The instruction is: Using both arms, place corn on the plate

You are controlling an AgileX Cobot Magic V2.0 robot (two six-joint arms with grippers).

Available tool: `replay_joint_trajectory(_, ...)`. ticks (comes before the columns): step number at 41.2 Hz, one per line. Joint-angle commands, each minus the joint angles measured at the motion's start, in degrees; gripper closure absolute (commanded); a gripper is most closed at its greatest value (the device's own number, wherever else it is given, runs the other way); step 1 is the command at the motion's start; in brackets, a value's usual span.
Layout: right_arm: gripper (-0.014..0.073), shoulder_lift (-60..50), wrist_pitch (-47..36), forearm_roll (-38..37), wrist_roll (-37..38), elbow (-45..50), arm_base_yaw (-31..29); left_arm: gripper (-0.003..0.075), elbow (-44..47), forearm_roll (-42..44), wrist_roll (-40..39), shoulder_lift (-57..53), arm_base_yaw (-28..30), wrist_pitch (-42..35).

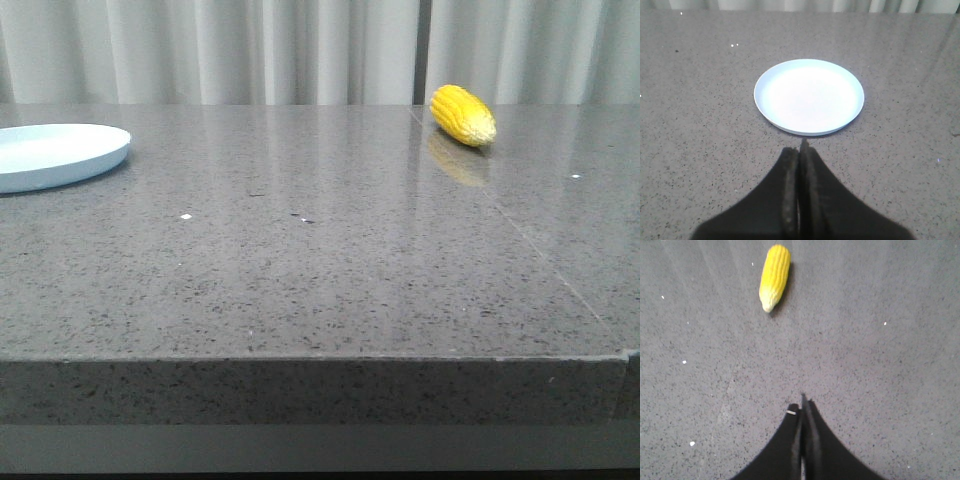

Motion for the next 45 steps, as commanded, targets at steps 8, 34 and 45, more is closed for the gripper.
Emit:
replay_joint_trajectory(8,0.0628,5.4,-0.8,-1.9,-0.5,-2.0,-0.3,0.0740,-1.5,-0.3,-0.5,4.6,0.0,-2.1)
replay_joint_trajectory(34,-0.0039,7.3,1.8,-3.5,-0.5,-2.0,-0.2,0.0144,-4.7,2.5,0.0,14.6,0.0,2.1)
replay_joint_trajectory(45,-0.0039,7.3,1.8,-3.4,-0.5,-2.0,-0.2,0.0144,-11.3,3.9,0.0,29.8,0.1,2.8)
